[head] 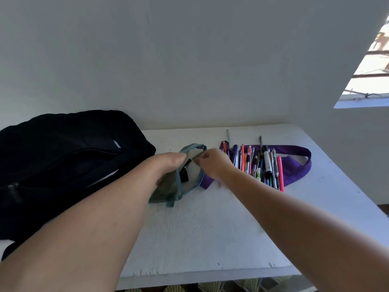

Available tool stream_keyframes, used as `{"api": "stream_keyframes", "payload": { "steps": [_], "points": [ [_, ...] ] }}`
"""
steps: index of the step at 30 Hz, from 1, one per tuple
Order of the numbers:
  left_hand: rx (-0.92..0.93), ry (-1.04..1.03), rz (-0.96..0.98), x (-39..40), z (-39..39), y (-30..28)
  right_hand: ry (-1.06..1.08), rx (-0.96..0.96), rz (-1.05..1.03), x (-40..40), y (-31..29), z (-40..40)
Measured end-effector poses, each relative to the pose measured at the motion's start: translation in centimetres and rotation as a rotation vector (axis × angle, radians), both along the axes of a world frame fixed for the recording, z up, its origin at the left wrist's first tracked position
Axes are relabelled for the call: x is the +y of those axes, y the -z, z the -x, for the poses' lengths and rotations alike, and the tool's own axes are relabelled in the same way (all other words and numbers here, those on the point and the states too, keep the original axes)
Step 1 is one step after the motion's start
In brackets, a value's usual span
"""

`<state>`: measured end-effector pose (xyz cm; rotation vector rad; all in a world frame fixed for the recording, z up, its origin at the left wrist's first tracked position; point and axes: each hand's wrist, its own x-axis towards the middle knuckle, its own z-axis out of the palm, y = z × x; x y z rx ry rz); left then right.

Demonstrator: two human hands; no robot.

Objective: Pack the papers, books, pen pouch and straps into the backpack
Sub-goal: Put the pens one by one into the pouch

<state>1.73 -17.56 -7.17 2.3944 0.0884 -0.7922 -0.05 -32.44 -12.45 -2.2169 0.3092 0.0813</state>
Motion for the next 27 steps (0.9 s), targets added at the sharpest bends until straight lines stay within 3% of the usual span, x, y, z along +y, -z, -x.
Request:
{"api": "stream_keyframes", "payload": {
  "steps": [5, 12, 16, 23, 27],
  "points": [
    [-0.018, 0.092, -0.054, -0.6, -0.6, 0.1, 0.063, -0.077, 0.462, -4.0, -0.9, 0.9],
    [-0.032, 0.145, -0.102, -0.6, -0.9, 0.8, 0.022, 0.040, 0.747, -3.8, 0.0, 1.2],
    [-0.061, 0.176, -0.094, -0.8, -0.9, 1.1, 0.054, 0.088, 0.742, -2.6, 0.2, 0.9],
    [-0.064, 0.207, -0.064, 0.3, -2.0, 1.0, 0.217, -0.003, 0.482, -1.1, -0.8, 0.8],
    [-0.075, 0.257, -0.068, 0.4, -1.6, 0.8, 0.227, 0.087, 0.635, -1.8, -0.4, 1.4]
  ]
}}
